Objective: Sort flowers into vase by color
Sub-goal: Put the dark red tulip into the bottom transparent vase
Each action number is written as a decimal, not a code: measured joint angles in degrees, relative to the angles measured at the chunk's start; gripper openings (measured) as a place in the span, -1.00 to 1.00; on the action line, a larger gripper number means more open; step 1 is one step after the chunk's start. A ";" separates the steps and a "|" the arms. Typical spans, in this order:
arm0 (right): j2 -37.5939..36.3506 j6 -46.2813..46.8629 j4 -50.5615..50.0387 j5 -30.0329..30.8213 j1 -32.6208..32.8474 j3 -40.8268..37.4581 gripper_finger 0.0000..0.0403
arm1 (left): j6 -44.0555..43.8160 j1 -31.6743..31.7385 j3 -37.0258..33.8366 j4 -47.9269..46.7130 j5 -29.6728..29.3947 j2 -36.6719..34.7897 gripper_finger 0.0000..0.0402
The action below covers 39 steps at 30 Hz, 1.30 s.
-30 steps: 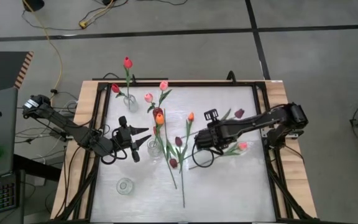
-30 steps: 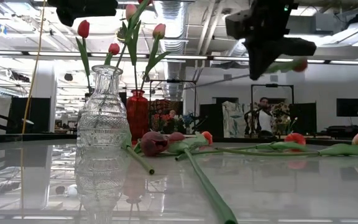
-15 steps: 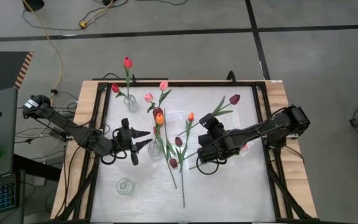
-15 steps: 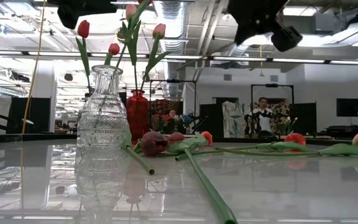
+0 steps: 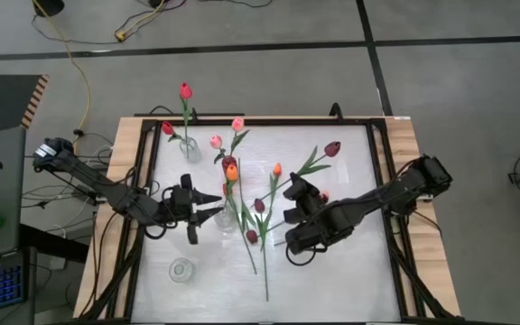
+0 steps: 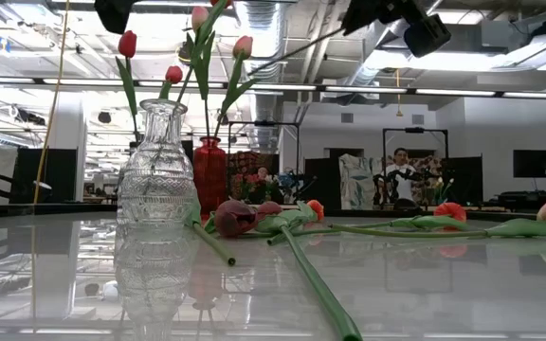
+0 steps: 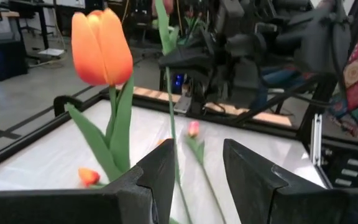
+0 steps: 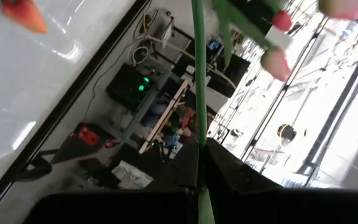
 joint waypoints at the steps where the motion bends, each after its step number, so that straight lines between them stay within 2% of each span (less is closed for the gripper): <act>1: 0.00 -1.05 1.21 0.00 0.33 0.00 -0.79 | -0.06 0.20 0.02 0.97 0.02 0.42 -0.39; 11: 0.00 -17.66 16.97 -0.03 4.17 0.00 -0.79 | 2.53 0.74 0.04 17.22 1.81 9.02 -0.39; 17: 0.00 -19.37 24.92 -2.55 6.60 0.00 -0.79 | 1.32 0.74 0.30 23.77 3.62 13.61 -0.39; 22: 0.02 -19.65 29.42 -7.54 8.17 0.00 -0.79 | -1.00 0.74 3.49 24.03 5.08 17.85 -0.39; 32: 0.02 -30.05 38.05 -14.26 9.47 0.00 -0.79 | -3.00 0.75 10.85 23.92 5.98 25.79 -0.39; 39: 0.04 -31.40 39.67 -19.85 9.37 0.00 -0.79 | -8.85 1.48 12.48 22.54 6.12 27.83 -0.39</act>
